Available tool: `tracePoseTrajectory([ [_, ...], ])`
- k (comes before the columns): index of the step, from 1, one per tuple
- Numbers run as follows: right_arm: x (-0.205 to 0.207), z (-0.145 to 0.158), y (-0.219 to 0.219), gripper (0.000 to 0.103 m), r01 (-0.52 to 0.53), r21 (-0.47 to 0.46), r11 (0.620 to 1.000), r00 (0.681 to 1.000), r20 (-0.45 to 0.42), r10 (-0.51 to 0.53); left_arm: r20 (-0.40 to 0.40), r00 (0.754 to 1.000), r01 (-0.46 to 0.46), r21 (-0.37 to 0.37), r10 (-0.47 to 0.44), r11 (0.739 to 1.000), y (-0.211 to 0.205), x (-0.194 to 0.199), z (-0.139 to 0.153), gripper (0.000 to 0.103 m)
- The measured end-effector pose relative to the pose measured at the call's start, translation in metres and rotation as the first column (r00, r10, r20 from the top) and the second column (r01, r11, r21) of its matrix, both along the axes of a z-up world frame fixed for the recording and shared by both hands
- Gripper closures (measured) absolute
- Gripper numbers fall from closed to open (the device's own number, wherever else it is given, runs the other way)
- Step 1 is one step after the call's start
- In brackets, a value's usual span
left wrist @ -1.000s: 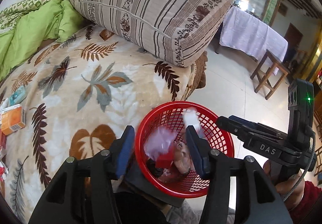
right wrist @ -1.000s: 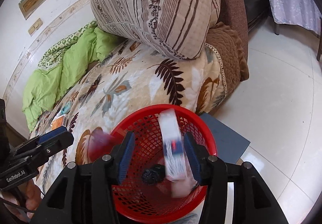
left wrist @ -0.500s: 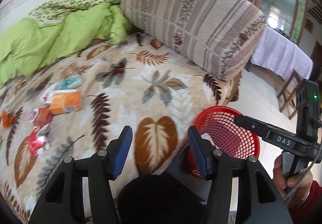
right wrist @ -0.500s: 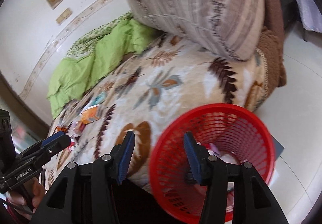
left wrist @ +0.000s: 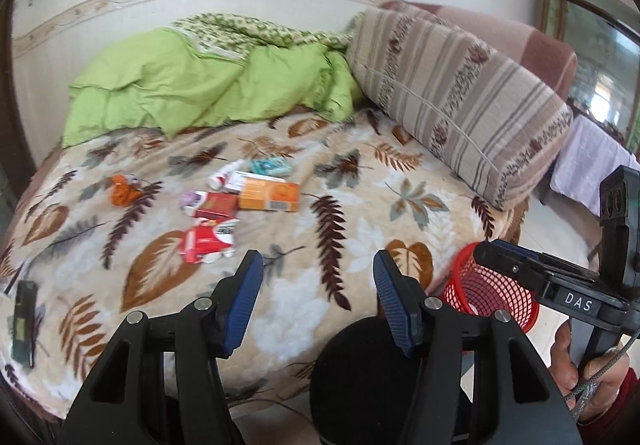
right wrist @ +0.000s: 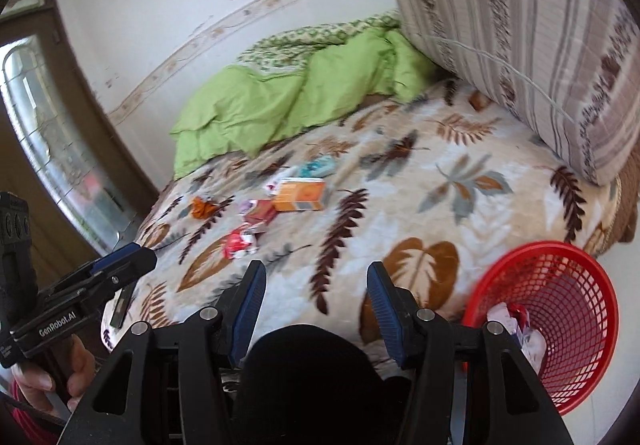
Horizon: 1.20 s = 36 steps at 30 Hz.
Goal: Collect trash
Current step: 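Move both tools back toward the bed, then grasp the orange snack bag with the left gripper while the right grasps the red-white packet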
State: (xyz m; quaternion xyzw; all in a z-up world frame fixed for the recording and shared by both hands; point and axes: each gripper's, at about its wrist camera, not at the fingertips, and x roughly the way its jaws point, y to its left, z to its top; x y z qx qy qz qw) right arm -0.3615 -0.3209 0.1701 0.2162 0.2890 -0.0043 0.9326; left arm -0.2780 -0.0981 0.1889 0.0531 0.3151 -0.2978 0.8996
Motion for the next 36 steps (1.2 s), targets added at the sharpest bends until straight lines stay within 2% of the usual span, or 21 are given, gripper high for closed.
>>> tracePoseTrajectory([
  [4, -0.006, 0.028, 0.020, 0.044, -0.037, -0.036, 0.999, 0.998, 0.052, 0.038, 0.053, 0.998, -0.031, -0.042, 0.034, 0.999, 0.033, -0.015, 0.025, 0.046],
  [7, -0.008, 0.050, 0.028, 0.039, -0.057, -0.038, 0.998, 0.994, 0.092, 0.060, 0.084, 0.994, -0.059, -0.072, 0.065, 0.996, 0.053, -0.020, 0.041, 0.040],
  [10, 0.000, 0.062, 0.035, 0.039, -0.091, -0.018, 0.996, 0.990, 0.103, 0.093, 0.081, 0.991, -0.097, -0.109, 0.106, 0.989, 0.076, -0.012, 0.049, 0.040],
  [13, 0.017, 0.059, 0.042, 0.039, -0.128, 0.002, 0.992, 0.988, 0.089, 0.128, 0.057, 0.987, -0.145, -0.119, 0.153, 0.982, 0.092, 0.007, 0.044, 0.040],
  [19, 0.087, 0.023, 0.047, 0.039, -0.206, 0.135, 0.969, 0.978, 0.008, 0.207, -0.003, 0.969, -0.247, -0.104, 0.248, 0.963, 0.120, 0.055, 0.018, 0.040],
  [25, 0.180, -0.042, 0.062, 0.043, -0.257, 0.234, 0.938, 0.944, -0.147, 0.295, -0.061, 0.950, -0.311, -0.060, 0.307, 0.949, 0.138, 0.102, -0.015, 0.040],
  [30, 0.250, -0.086, 0.073, 0.043, -0.250, 0.302, 0.920, 0.916, -0.234, 0.326, -0.101, 0.939, -0.335, -0.048, 0.330, 0.941, 0.150, 0.136, -0.032, 0.040],
  [36, 0.303, -0.128, 0.072, 0.043, -0.185, 0.343, 0.921, 0.897, -0.324, 0.301, -0.126, 0.932, -0.348, -0.047, 0.340, 0.936, 0.161, 0.168, -0.045, 0.040],
])
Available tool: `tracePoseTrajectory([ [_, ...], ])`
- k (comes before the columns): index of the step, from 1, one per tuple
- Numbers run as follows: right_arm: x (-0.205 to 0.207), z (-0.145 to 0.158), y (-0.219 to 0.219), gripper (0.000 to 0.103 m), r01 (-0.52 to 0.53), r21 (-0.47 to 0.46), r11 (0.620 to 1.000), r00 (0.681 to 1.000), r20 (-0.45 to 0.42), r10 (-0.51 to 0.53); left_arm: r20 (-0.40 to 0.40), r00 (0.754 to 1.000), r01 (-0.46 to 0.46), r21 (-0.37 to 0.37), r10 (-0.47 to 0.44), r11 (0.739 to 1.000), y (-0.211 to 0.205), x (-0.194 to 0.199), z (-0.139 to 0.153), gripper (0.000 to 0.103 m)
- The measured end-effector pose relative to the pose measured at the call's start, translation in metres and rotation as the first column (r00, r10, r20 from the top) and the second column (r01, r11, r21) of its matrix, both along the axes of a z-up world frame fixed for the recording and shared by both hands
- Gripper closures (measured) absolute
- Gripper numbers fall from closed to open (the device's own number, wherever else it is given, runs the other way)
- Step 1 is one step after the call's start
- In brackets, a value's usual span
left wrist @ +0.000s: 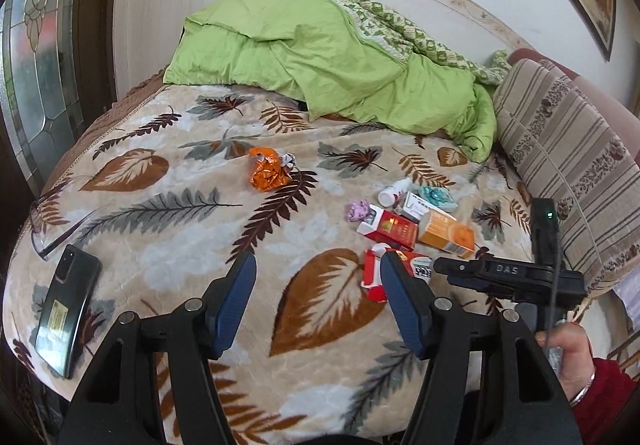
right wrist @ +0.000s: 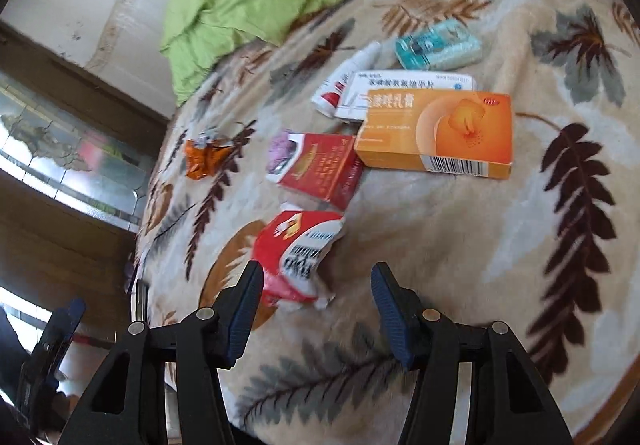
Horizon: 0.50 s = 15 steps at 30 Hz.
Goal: Collect trash
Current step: 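Grasp the orange snack bag with the left gripper while the right grasps the red-white packet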
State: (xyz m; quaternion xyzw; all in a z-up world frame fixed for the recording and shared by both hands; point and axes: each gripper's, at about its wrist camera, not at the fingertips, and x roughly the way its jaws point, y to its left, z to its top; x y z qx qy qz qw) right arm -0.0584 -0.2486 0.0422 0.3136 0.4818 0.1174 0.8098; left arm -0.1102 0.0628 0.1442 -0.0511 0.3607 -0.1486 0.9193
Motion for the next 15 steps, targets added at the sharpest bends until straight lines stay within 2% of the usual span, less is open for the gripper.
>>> tracePoseTrajectory([
  [3, 0.016, -0.014, 0.007, 0.048, -0.009, 0.040, 0.999, 1.000, -0.030, 0.010, -0.021, 1.000, -0.012, -0.005, 0.012, 1.000, 0.007, 0.015, -0.008, 0.040],
  [5, 0.024, -0.021, 0.016, 0.062, -0.021, 0.073, 0.997, 0.999, -0.046, 0.024, -0.038, 0.999, -0.019, -0.006, 0.019, 1.000, 0.011, 0.025, -0.014, 0.040],
  [6, 0.027, -0.024, 0.021, 0.072, -0.032, 0.097, 0.995, 0.998, -0.052, 0.037, -0.046, 0.999, -0.025, -0.005, 0.025, 1.000, 0.012, 0.030, -0.017, 0.040],
  [8, 0.029, -0.025, 0.029, 0.080, -0.043, 0.123, 0.991, 0.997, -0.051, 0.050, -0.058, 0.998, -0.030, -0.007, 0.030, 1.000, 0.014, 0.038, -0.020, 0.040],
  [10, 0.022, -0.015, 0.034, 0.093, -0.039, 0.124, 0.992, 0.999, -0.009, 0.041, -0.062, 0.997, -0.036, -0.002, 0.036, 0.999, 0.015, 0.048, -0.023, 0.038],
  [11, 0.018, -0.009, 0.035, 0.096, -0.040, 0.133, 0.990, 0.999, 0.020, 0.038, -0.060, 0.997, -0.040, 0.001, 0.040, 0.999, 0.014, 0.053, -0.023, 0.034],
  [12, 0.011, -0.001, 0.037, 0.097, -0.038, 0.131, 0.991, 0.998, 0.052, 0.031, -0.056, 0.997, -0.047, 0.005, 0.048, 0.999, 0.013, 0.059, -0.024, 0.030],
  [15, -0.017, 0.020, 0.045, 0.097, -0.005, 0.030, 1.000, 0.987, 0.160, 0.000, -0.048, 0.997, -0.066, 0.025, 0.067, 0.997, 0.009, 0.080, -0.027, 0.029],
])
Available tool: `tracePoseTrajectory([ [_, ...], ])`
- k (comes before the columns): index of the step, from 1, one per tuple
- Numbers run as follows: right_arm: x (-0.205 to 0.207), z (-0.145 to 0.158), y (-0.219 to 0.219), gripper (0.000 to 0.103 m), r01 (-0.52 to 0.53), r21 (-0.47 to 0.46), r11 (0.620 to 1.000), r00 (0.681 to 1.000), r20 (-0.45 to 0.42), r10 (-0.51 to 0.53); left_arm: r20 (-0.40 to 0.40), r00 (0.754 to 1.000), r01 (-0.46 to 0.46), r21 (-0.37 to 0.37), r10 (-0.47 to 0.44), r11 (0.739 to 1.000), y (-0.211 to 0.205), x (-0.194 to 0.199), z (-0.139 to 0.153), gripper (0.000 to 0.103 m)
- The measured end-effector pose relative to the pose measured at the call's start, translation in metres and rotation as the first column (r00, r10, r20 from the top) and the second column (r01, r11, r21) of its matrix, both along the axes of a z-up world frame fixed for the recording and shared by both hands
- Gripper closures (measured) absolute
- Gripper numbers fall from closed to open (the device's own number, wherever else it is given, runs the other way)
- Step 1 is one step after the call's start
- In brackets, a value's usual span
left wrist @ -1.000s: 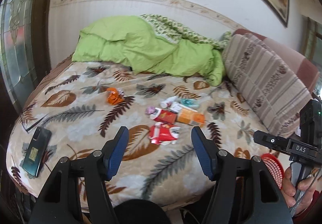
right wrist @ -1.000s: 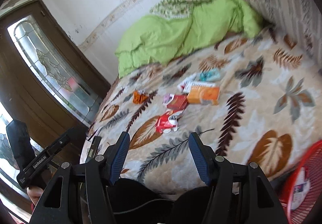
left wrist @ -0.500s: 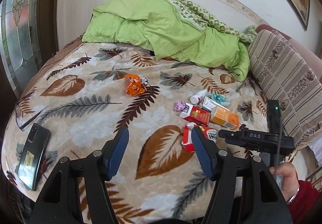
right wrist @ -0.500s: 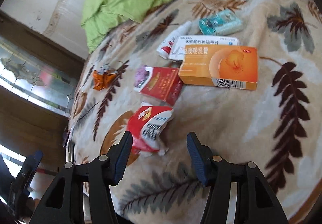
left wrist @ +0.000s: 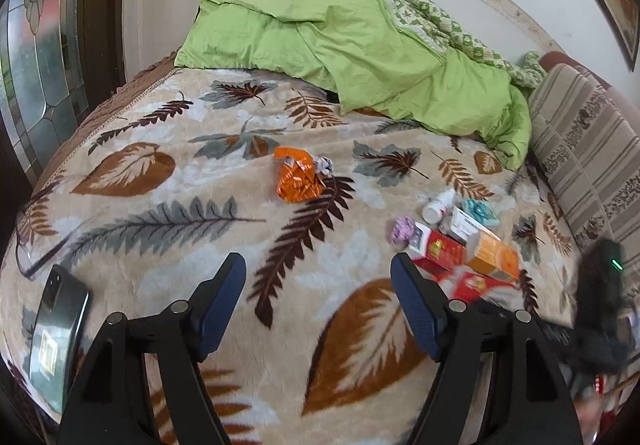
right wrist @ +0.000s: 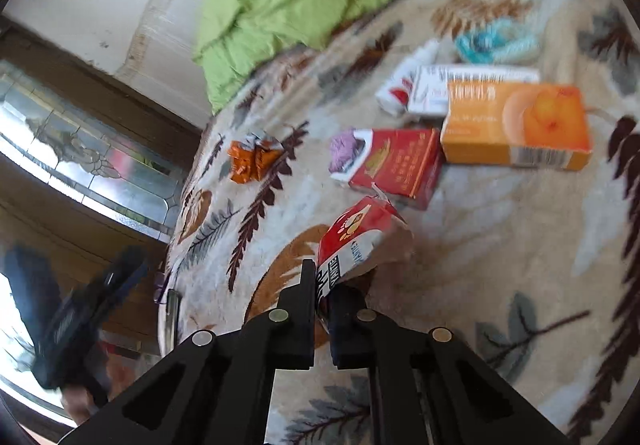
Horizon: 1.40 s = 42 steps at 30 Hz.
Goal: Collect trash
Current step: 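Grasp the orange snack bag with the left gripper while the right grasps the red-white packet, then hold the orange bag and red-white packet raised above the bed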
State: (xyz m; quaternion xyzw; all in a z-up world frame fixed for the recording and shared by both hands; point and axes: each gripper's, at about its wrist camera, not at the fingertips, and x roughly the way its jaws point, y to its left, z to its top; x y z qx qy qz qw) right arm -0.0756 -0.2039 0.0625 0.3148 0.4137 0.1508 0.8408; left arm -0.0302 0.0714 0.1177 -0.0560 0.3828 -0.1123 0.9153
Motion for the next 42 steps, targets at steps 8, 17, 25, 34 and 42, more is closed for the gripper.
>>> tracePoseTrajectory([
  [8, -0.026, 0.026, 0.004, 0.097, 0.050, -0.189, 0.981, 0.987, 0.158, -0.020, -0.015, 0.999, -0.040, 0.145, 0.043, 0.989, -0.033, 0.096, -0.024, 0.025],
  [17, -0.017, 0.019, -0.011, 0.098, 0.055, -0.147, 0.988, 0.990, 0.133, -0.035, -0.143, 0.984, -0.090, 0.128, 0.108, 0.988, -0.040, 0.184, -0.085, 0.025],
  [25, -0.019, 0.022, -0.009, 0.097, 0.067, -0.172, 0.983, 0.987, 0.154, -0.041, -0.080, 0.991, -0.096, 0.156, 0.110, 0.983, -0.045, 0.169, -0.089, 0.056],
  [34, -0.031, 0.033, -0.008, 0.097, 0.132, -0.262, 0.956, 0.976, 0.201, -0.079, 0.029, 0.999, 0.022, 0.066, -0.024, 0.998, -0.064, 0.031, -0.037, 0.056],
  [42, -0.058, 0.041, -0.024, 0.097, 0.175, -0.288, 0.941, 0.968, 0.223, -0.112, 0.098, 0.991, 0.079, 0.121, -0.091, 0.989, -0.104, -0.059, -0.042, 0.056],
])
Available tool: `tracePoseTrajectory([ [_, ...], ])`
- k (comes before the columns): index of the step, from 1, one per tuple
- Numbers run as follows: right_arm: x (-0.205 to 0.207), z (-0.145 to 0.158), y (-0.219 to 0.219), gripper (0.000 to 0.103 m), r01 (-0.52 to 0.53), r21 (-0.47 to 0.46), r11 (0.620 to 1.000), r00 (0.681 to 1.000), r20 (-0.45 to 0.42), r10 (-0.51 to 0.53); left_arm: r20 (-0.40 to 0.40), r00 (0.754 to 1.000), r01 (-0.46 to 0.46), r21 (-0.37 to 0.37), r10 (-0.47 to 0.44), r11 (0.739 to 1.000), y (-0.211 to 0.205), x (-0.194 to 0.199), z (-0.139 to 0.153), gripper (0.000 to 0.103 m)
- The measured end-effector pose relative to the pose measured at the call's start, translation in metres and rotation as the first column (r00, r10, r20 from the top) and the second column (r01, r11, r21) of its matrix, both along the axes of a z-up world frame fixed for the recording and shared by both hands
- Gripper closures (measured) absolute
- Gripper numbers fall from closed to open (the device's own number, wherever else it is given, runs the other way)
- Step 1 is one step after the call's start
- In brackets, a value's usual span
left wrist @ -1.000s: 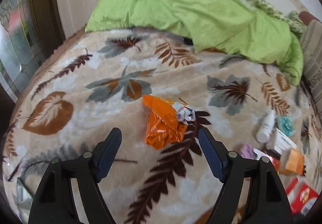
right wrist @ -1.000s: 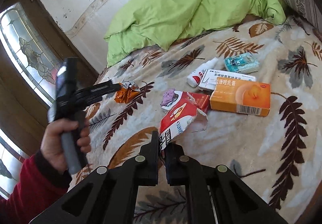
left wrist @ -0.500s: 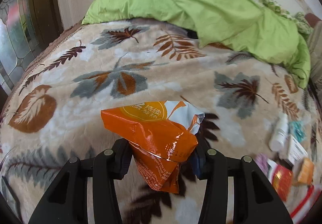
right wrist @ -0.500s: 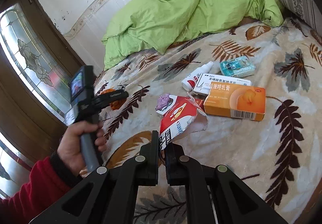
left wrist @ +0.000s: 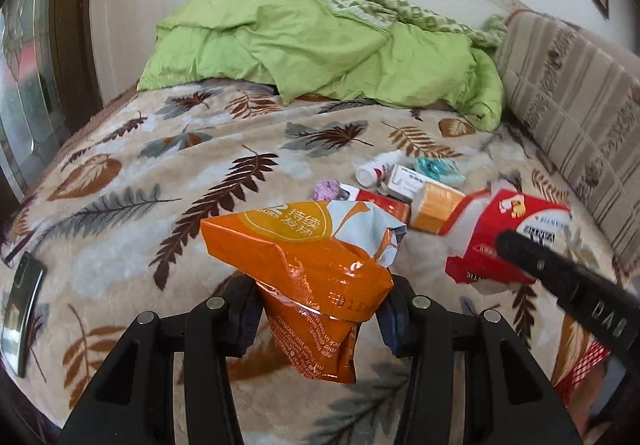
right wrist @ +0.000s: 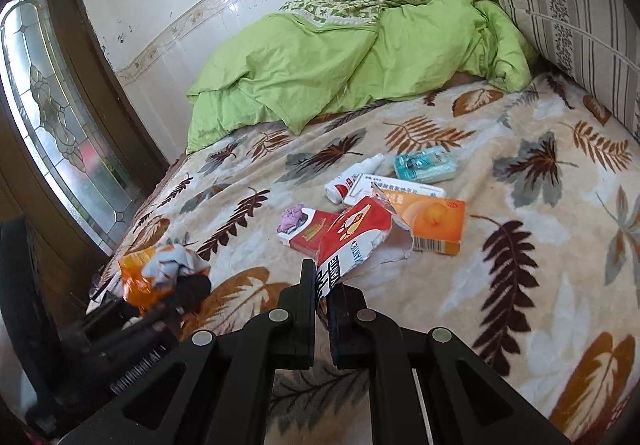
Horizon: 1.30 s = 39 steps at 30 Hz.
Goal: Collect trash
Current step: 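Hold the orange bag and red-white packet raised above the bed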
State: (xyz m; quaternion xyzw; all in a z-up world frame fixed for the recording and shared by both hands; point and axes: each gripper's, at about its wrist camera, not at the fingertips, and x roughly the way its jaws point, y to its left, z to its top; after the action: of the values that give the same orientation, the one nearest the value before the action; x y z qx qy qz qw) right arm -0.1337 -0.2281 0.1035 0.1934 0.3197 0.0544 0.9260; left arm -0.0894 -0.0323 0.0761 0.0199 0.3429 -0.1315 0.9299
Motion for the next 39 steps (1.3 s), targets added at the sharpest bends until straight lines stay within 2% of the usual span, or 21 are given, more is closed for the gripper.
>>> tracePoseTrajectory([
  [2, -0.007, 0.000, -0.004, 0.097, 0.002, 0.009, 1.000, 1.000, -0.002, -0.002, 0.021, 1.000, 0.011, 0.023, -0.011, 1.000, -0.007, -0.006, -0.001, 0.056],
  [5, -0.016, 0.005, -0.006, 0.097, 0.007, -0.013, 1.000, 1.000, 0.021, -0.006, 0.047, 0.999, -0.013, 0.015, 0.012, 1.000, -0.009, -0.008, -0.001, 0.056],
  [9, -0.009, 0.001, -0.008, 0.097, 0.008, -0.014, 1.000, 1.000, -0.004, -0.008, 0.040, 0.998, -0.047, 0.015, 0.046, 0.999, -0.012, -0.004, -0.007, 0.056],
  [14, -0.005, -0.001, -0.006, 0.097, 0.011, -0.016, 1.000, 1.000, -0.014, -0.011, 0.073, 0.995, -0.070, 0.040, 0.066, 0.997, -0.016, -0.004, -0.009, 0.056],
  [20, -0.003, -0.001, -0.005, 0.097, 0.013, -0.022, 1.000, 1.000, -0.016, -0.013, 0.047, 0.997, -0.069, 0.030, 0.068, 0.997, -0.014, 0.000, -0.012, 0.056],
  [39, -0.004, -0.001, -0.007, 0.097, 0.019, -0.025, 1.000, 1.000, -0.017, -0.019, 0.037, 0.998, -0.059, 0.029, 0.058, 0.998, -0.017, 0.001, -0.014, 0.056],
])
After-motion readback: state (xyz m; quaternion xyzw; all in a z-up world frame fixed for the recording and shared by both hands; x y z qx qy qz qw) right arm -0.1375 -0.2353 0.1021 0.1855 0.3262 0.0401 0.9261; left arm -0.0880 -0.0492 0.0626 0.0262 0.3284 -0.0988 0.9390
